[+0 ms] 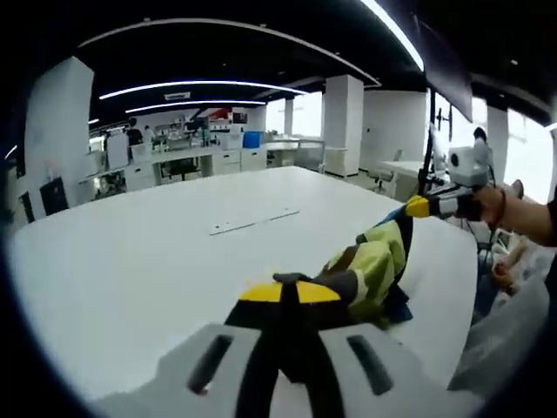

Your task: Fold the garment on the visible template until the final outline fits inside the template.

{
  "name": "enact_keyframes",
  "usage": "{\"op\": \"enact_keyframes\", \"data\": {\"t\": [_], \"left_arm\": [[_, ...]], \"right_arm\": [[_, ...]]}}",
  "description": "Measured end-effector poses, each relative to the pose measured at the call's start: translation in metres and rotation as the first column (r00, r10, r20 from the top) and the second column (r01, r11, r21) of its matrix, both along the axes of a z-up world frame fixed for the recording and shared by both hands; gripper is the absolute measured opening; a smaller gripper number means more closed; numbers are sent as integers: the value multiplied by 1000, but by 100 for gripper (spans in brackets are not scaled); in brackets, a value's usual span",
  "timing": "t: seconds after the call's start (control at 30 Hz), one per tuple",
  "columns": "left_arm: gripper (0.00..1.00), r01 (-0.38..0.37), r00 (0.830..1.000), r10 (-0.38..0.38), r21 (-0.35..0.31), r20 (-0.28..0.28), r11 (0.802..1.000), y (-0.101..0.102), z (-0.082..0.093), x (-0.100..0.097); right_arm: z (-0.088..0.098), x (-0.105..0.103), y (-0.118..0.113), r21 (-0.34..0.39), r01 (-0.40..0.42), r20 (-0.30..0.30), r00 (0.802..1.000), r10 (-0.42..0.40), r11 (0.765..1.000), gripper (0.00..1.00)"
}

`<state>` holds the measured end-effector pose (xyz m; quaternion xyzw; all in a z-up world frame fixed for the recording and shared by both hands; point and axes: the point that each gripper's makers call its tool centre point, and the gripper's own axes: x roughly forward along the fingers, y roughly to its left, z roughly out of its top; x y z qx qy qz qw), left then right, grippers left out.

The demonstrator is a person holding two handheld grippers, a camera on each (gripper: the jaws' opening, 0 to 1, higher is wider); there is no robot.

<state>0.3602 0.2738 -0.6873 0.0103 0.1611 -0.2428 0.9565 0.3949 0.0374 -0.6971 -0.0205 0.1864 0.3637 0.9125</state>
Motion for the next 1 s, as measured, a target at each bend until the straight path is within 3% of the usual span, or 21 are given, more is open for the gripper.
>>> {"op": "enact_keyframes", "data": {"t": [0.23, 0.5, 0.77, 1.0], "left_arm": [[0, -60, 997, 59, 15, 44, 998, 21, 15, 18], [0, -92, 993, 91, 9, 76, 996, 30, 24, 47], [0, -152, 987, 154, -37, 39, 988, 45, 6, 86], [0, -170, 985, 170, -21, 21, 985, 54, -12, 107]], "right_arm": [[14, 17, -2, 0, 16, 27, 1000, -16, 1000, 0], [27, 49, -12, 25, 101, 39, 994, -102, 995, 0], [20, 88, -18, 46, 167, 10, 986, -167, 985, 0], [3, 113, -24, 47, 237, -28, 971, -236, 970, 0]]}}
